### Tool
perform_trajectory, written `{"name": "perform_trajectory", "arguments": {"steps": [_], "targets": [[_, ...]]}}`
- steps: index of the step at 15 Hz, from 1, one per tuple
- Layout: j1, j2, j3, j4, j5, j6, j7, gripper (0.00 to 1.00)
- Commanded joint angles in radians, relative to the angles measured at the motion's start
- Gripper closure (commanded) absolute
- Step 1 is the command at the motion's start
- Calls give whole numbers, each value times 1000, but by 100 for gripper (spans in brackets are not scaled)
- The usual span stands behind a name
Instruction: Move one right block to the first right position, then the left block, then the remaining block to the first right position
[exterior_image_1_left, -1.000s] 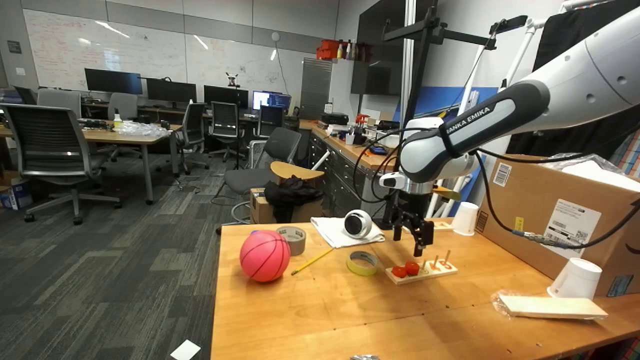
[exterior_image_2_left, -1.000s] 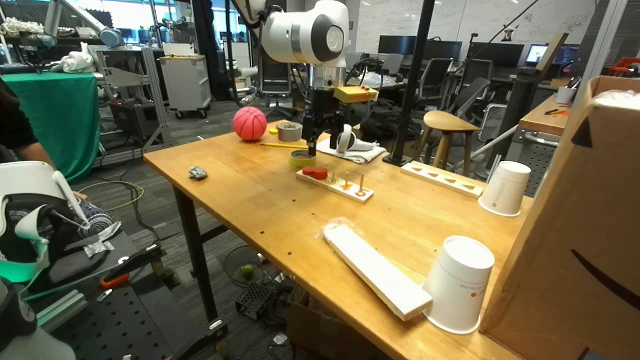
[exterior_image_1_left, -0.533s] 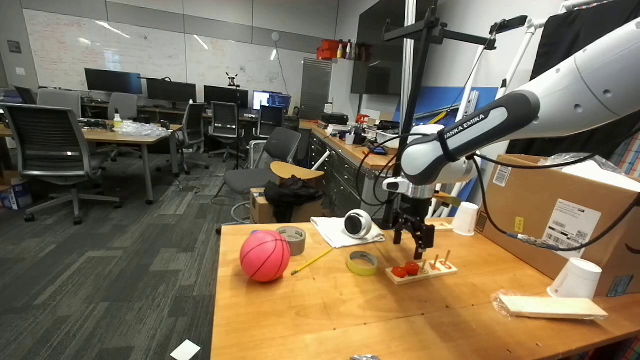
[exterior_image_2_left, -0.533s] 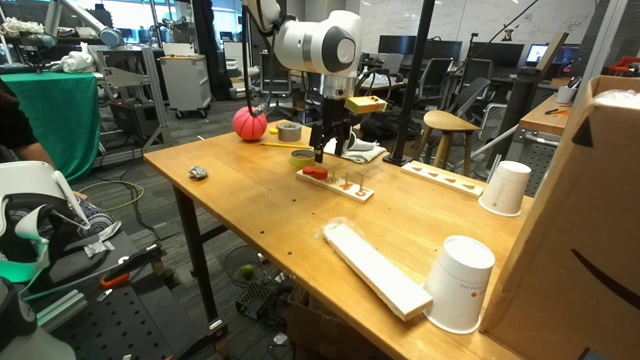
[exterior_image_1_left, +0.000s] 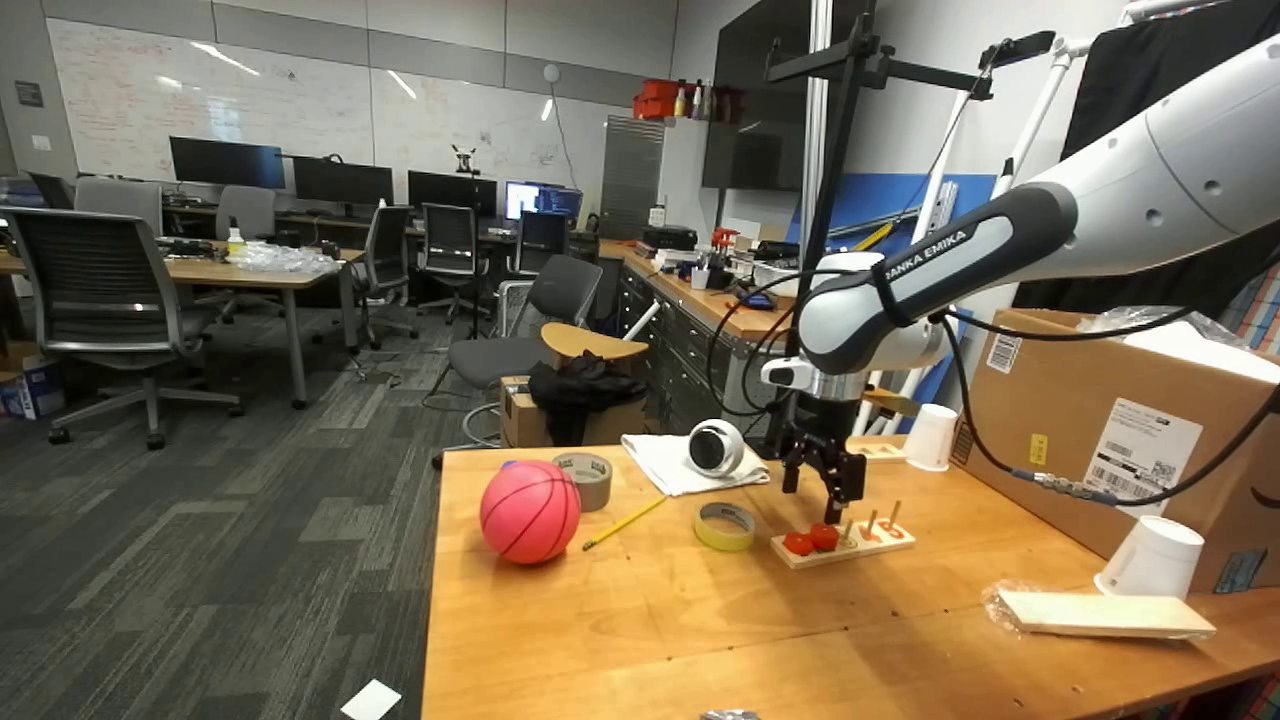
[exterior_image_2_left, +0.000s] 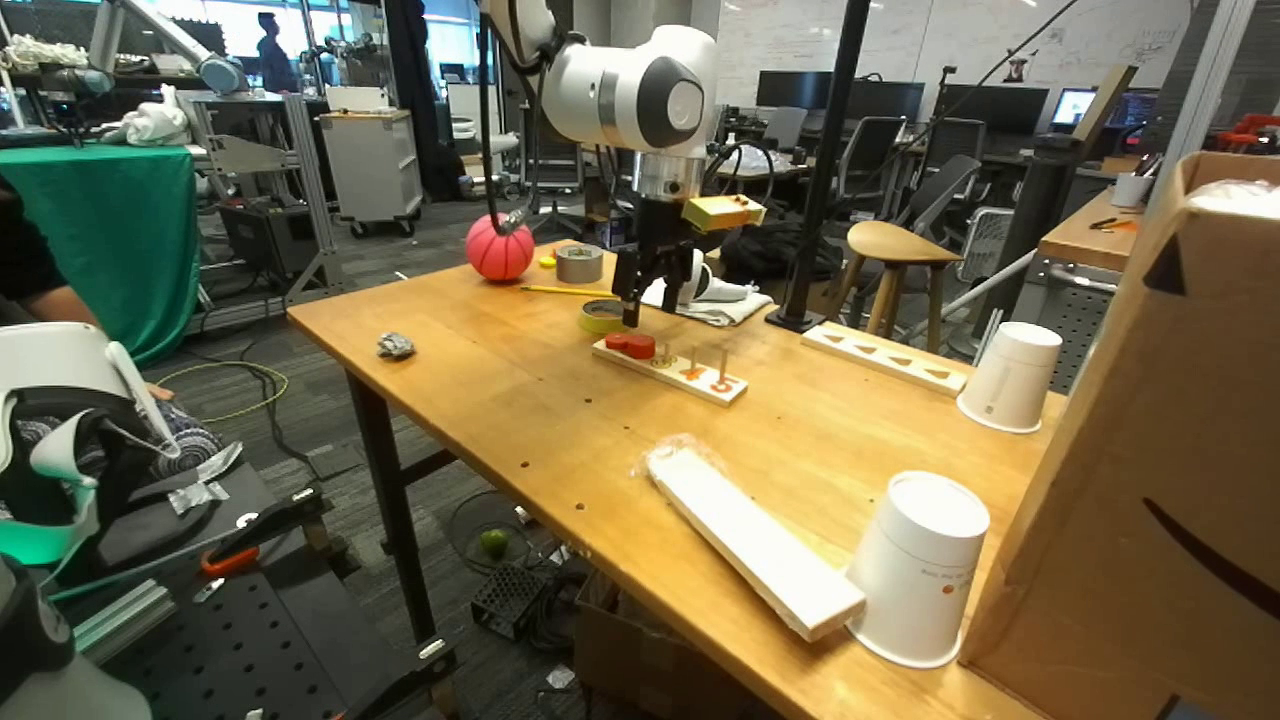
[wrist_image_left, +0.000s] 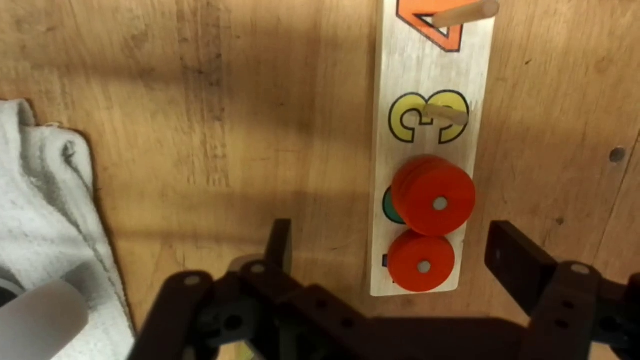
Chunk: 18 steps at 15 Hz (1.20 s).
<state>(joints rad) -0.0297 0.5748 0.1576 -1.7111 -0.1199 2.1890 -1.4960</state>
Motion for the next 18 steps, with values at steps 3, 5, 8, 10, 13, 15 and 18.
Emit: {"name": "perform_trajectory", "arguments": {"steps": [3, 5, 8, 10, 13, 15, 18], "targets": [[-2, -32, -19, -56, 0, 50, -3, 0], [-4, -39, -22, -79, -1, 76, 1, 0], [-4, -46, -25, -110, -3, 117, 10, 0], [1, -59, -26, -136, -9, 149, 21, 0], [8, -81, -29, -170, -19, 198, 39, 0], [14, -98, -36, -187, -32, 213, 60, 0], [13, -117, -40, -205, -43, 212, 88, 0]]}}
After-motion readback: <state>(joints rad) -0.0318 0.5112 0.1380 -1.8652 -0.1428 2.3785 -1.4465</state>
